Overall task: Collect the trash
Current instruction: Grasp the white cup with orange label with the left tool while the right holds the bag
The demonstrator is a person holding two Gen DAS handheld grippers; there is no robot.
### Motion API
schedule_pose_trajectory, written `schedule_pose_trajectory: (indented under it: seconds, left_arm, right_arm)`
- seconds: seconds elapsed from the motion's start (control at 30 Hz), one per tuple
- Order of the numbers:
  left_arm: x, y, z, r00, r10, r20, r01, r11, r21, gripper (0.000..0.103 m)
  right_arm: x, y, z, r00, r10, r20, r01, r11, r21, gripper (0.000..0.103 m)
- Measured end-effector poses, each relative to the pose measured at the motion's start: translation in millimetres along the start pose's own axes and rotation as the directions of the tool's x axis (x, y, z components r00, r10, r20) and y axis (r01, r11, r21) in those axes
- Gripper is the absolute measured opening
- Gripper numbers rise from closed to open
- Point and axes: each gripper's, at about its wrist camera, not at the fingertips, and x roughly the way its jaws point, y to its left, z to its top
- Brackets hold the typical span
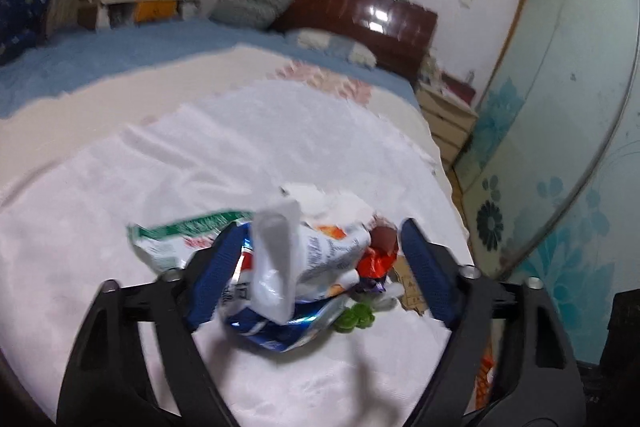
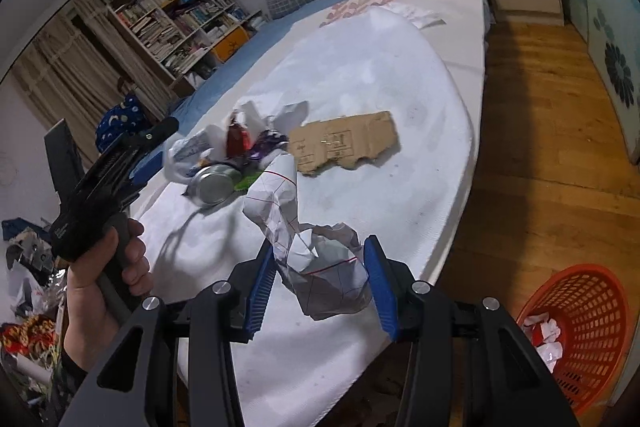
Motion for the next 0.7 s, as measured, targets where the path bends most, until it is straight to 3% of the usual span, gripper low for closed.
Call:
schedule_pose_trajectory:
  seconds: [0.07, 0.1, 0.17, 0.4, 0.6, 0.7]
  left_arm:
    - [12, 2, -6, 0.998, 0.014, -0.057, -0.015, 1.000, -0.027, 0.039]
    - [17, 4, -10, 0.996, 0.026, -0.080, -0.029, 0.999, -0.041, 0.014]
    - [21, 7, -16, 0.992, 0.064, -0.112, -0.070, 0.996, -0.056, 0.013]
    - [-15, 5, -19, 0.995, 0.086, -0.055, -0.090, 0.993, -0.081, 0.008]
    - [-80, -33, -14, 0.992, 0.098, 0.086, -0.097, 0.995, -0.017, 0.008]
    - [-122, -66, -28, 0.983, 0.049, 0.174, -0.057, 0.998, 0.041, 0.008]
  right_arm:
    - [0, -5, 3, 1.000, -0.011, 0.001, 0.011, 1.000, 0.007, 0.045]
    - [-1, -8, 4, 1.000, -0.015, 0.004, 0.015, 1.000, 0.011, 0.046]
    - [-3, -12, 6, 1.000, -0.020, 0.009, 0.020, 1.000, 0.019, 0.046]
    - [-18, -19, 3, 0.999, -0.032, 0.028, 0.032, 0.999, 0.020, 0.046]
    - [-45, -22, -6, 0.996, -0.054, 0.075, 0.054, 0.999, -0.006, 0.046]
    - [-68, -28, -11, 0.991, -0.074, 0.111, 0.076, 0.997, -0.016, 0.046]
